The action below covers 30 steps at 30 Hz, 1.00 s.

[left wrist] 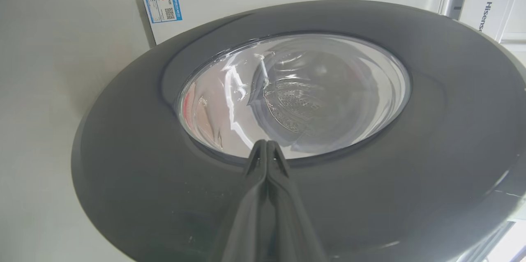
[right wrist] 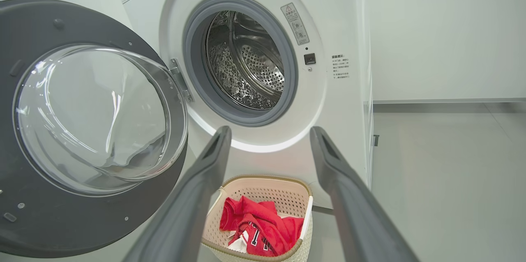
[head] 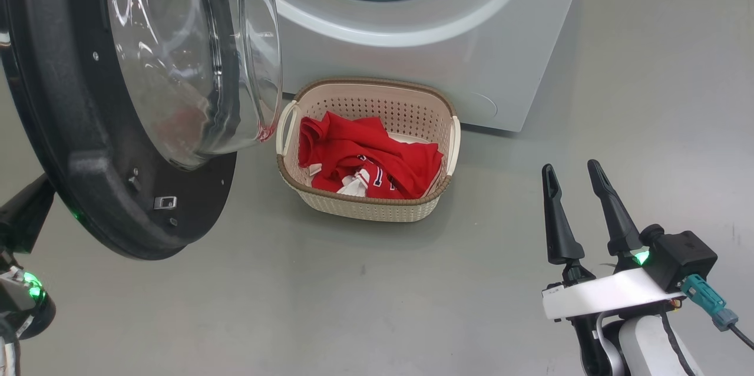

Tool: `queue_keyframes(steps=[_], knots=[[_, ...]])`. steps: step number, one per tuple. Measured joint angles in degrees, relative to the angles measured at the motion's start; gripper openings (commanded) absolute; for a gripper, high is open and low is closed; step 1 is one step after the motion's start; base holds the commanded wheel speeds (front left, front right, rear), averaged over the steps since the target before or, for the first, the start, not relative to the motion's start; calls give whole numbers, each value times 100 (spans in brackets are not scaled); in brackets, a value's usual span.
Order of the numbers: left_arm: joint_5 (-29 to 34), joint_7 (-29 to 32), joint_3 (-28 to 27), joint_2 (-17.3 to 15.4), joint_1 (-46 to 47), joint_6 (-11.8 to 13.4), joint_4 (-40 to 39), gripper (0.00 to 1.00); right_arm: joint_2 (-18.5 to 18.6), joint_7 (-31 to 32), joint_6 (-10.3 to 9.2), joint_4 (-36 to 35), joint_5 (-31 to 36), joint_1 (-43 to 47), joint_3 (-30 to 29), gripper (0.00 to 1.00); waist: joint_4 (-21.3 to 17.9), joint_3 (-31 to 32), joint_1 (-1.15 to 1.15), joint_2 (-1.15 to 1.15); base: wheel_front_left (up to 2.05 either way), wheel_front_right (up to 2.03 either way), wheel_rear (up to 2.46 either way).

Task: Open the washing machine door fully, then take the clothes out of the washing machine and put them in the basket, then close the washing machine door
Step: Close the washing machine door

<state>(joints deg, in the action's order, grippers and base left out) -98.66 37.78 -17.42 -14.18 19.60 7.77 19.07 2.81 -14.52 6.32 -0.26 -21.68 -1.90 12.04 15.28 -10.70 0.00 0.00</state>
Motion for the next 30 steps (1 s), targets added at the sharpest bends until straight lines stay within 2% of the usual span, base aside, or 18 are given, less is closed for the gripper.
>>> queue_keyframes(steps=[11,23,30], knots=[[-431,556,225,38,-19,0,-205,0,0,0,0,8,-43,-2,-10,100,-41,46,0,0,0,0,0],[-692,734,326,40,-281,0,-324,0,-2,0,1,83,-66,-15,65,100,-248,176,0,0,0,0,0],[-723,697,489,205,-376,0,-348,0,-2,0,1,114,-100,-16,127,100,-457,270,0,0,0,0,0]])
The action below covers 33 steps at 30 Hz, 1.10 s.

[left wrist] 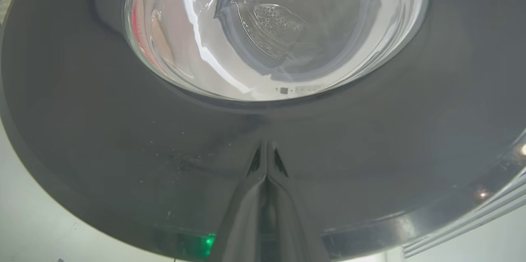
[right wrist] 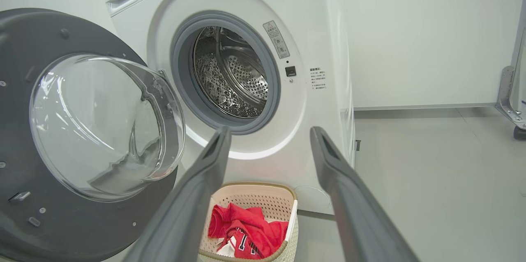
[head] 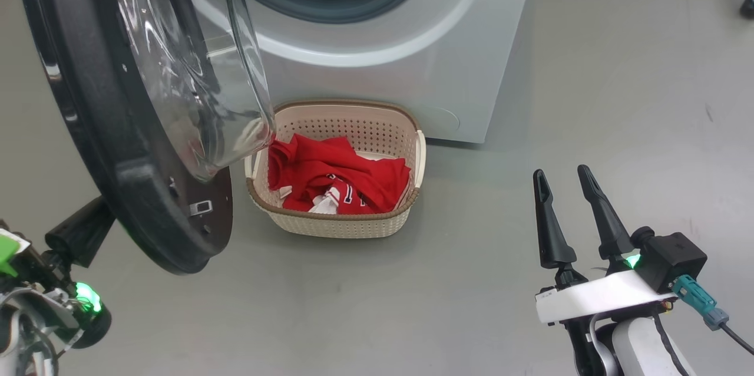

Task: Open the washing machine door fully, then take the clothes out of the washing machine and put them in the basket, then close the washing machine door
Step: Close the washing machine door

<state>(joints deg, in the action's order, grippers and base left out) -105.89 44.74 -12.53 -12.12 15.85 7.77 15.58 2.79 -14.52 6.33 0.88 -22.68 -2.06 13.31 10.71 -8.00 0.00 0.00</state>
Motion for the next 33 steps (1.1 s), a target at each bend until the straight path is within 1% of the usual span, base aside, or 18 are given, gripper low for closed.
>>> queue_keyframes(steps=[10,15,17,23,27,33], knots=[[-58,-155,177,309,-19,0,-15,0,0,0,-3,40,-1,-1,42,100,-392,87,0,0,0,0,0],[-253,-257,167,431,-108,0,-75,0,-1,1,-96,42,-2,-2,20,100,-638,129,0,0,0,0,0],[-287,-275,172,458,-120,0,-94,0,-1,1,-96,41,-2,-1,10,100,-692,134,0,0,0,0,0],[-338,-408,212,610,-122,0,-171,0,-5,0,-110,38,7,-1,-110,100,-1019,113,0,0,0,0,0],[-465,-531,141,748,-119,0,-198,0,-7,0,-145,36,12,0,-208,100,-1245,68,0,0,0,0,0],[-606,-766,141,810,-72,0,-201,0,-14,1,-154,-20,8,-2,-319,100,-1590,-8,0,0,0,0,0]])
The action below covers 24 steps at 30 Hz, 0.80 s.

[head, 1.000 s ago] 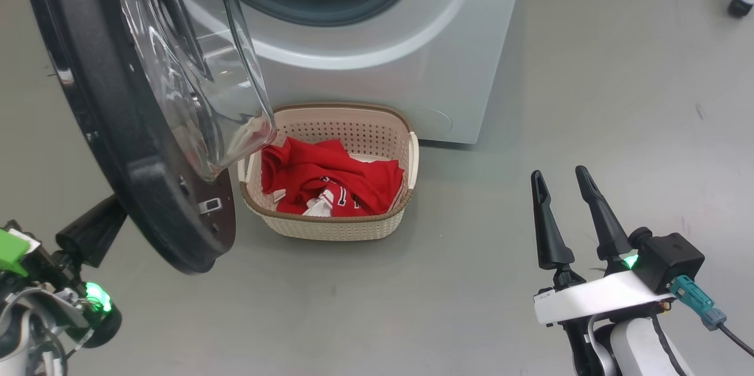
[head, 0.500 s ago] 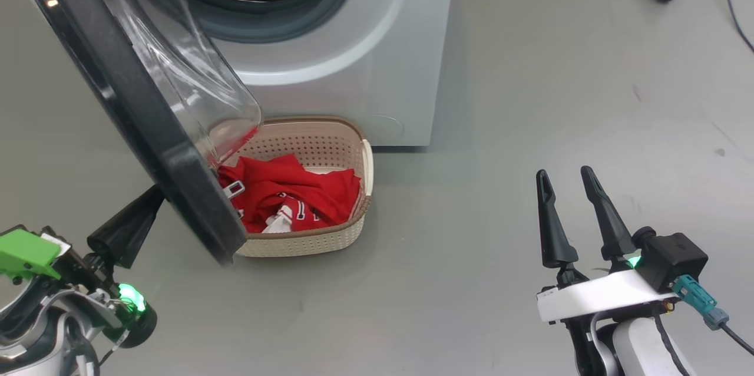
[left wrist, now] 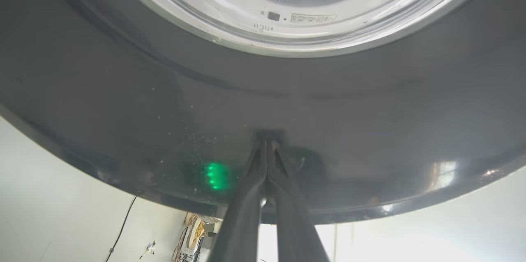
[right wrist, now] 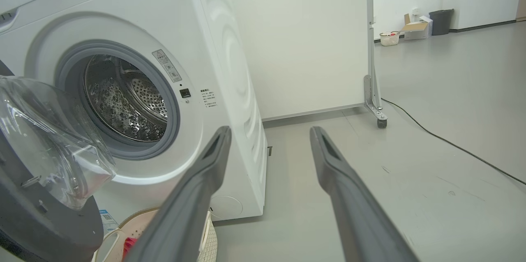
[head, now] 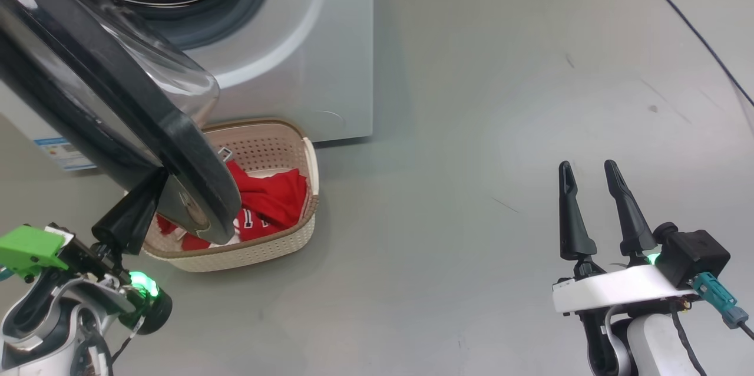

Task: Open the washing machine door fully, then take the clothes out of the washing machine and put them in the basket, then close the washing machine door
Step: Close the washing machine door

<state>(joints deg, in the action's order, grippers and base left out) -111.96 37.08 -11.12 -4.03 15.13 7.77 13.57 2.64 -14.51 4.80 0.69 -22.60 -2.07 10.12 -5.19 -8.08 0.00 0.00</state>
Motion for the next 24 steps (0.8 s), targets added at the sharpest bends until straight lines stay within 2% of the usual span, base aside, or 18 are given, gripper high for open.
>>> queue_keyframes(steps=[9,24], knots=[[-36,-703,-171,138,418,0,127,0,-5,-1,0,-36,-126,-21,-32,100,-549,-130,0,0,0,0,0],[-86,-1536,-305,197,914,-53,475,0,-11,-1,-1,-86,-275,-99,-31,100,-1147,-368,0,0,0,0,0]])
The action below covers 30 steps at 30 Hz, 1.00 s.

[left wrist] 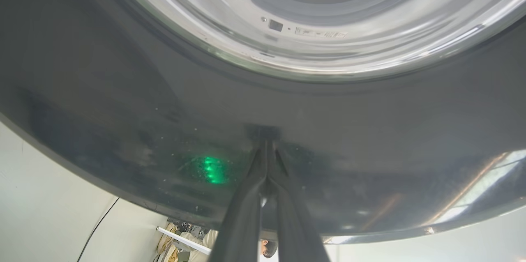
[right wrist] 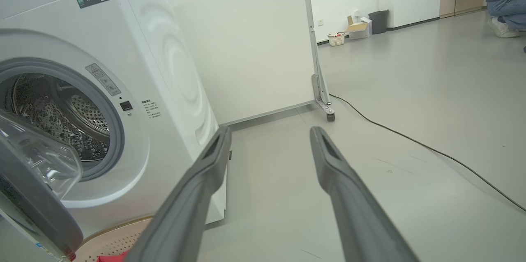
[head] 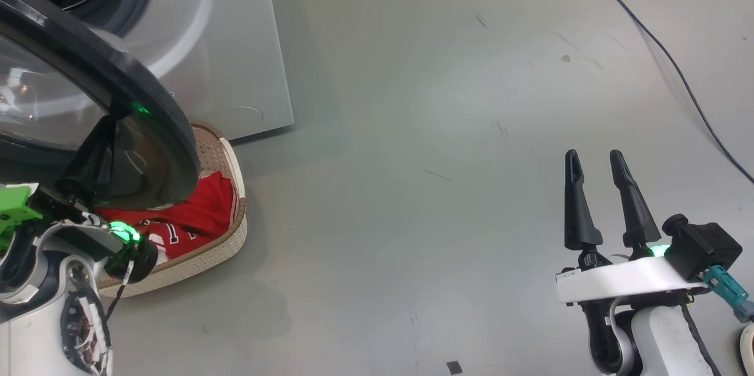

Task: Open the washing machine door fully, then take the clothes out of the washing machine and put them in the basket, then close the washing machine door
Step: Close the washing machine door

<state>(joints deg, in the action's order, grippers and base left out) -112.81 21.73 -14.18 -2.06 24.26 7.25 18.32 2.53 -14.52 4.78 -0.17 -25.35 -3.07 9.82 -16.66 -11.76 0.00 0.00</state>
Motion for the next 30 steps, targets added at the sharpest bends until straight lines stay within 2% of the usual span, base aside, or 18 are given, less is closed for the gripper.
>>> queue_keyframes(steps=[6,12,22,30], knots=[[0,-121,112,16,160,-8,185,0,-4,0,-42,-25,-35,-1,-125,100,-134,-60,0,0,0,0,0],[-1,-122,294,43,277,-57,333,0,-11,0,-84,-75,-35,1,-225,100,-62,-66,0,0,0,0,0],[23,-53,676,65,258,-264,539,0,-16,0,-82,-93,-4,4,-360,100,297,7,0,0,0,0,0],[513,142,1336,73,-224,-550,593,0,-16,0,-74,-91,85,19,-433,100,735,151,0,0,0,0,0]])
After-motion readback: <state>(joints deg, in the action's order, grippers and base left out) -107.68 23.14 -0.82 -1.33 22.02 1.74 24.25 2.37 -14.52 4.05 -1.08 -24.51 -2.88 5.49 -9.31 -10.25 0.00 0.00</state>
